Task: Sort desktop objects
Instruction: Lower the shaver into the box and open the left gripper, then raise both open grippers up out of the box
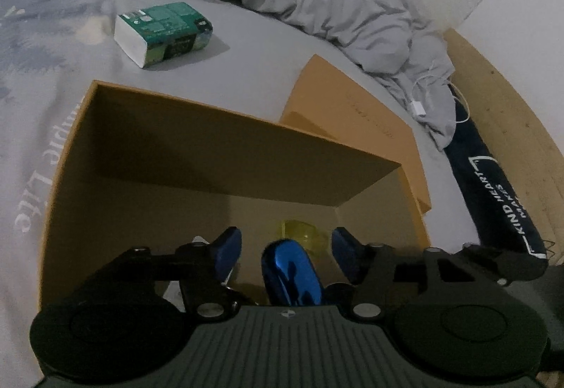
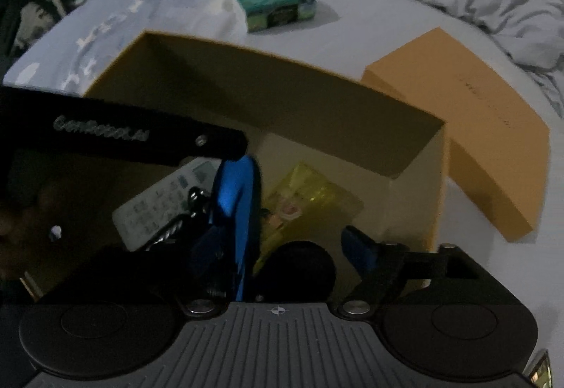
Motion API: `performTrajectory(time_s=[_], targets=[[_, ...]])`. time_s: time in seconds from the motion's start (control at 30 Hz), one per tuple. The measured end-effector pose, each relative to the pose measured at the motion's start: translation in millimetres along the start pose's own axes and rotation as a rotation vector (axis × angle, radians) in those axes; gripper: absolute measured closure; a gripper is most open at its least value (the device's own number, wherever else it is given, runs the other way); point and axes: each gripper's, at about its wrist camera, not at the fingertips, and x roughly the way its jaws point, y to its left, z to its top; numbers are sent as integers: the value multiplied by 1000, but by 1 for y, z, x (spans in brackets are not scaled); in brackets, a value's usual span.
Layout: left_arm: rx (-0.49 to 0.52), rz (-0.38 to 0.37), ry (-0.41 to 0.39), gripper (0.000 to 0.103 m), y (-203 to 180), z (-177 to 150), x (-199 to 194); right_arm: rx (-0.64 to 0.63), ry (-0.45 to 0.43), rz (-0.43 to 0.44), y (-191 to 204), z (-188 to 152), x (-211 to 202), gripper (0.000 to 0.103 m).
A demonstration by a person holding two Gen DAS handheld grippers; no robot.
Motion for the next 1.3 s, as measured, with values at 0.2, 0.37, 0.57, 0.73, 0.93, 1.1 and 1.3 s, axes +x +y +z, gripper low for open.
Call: performTrajectory(time_s=[0.2, 0.37, 0.57, 0.73, 0.93, 1.1, 1.3], targets=[[23, 20, -58, 14, -5, 0, -21, 60, -83, -22, -11, -8, -32, 0], [72, 28, -163, 0, -12, -3, -51, 126, -145, -49, -19, -16, -58, 0], [138, 70, -275, 0, -21, -12, -87, 193, -217, -64, -29, -30, -84, 0], [158, 124, -354, 0, -22, -25, -112, 220, -283, -75, -32, -44, -99, 0], [208, 278, -432, 0, -22, -42, -127, 230, -388, -96, -48, -71, -95, 0], [298, 391, -438, 0, -21, -62, -116, 237, -476, -114, -61, -93, -90, 0], [259, 457, -412, 0, -12, -81, -100, 257, -548, -108, -71, -122, -82, 0]])
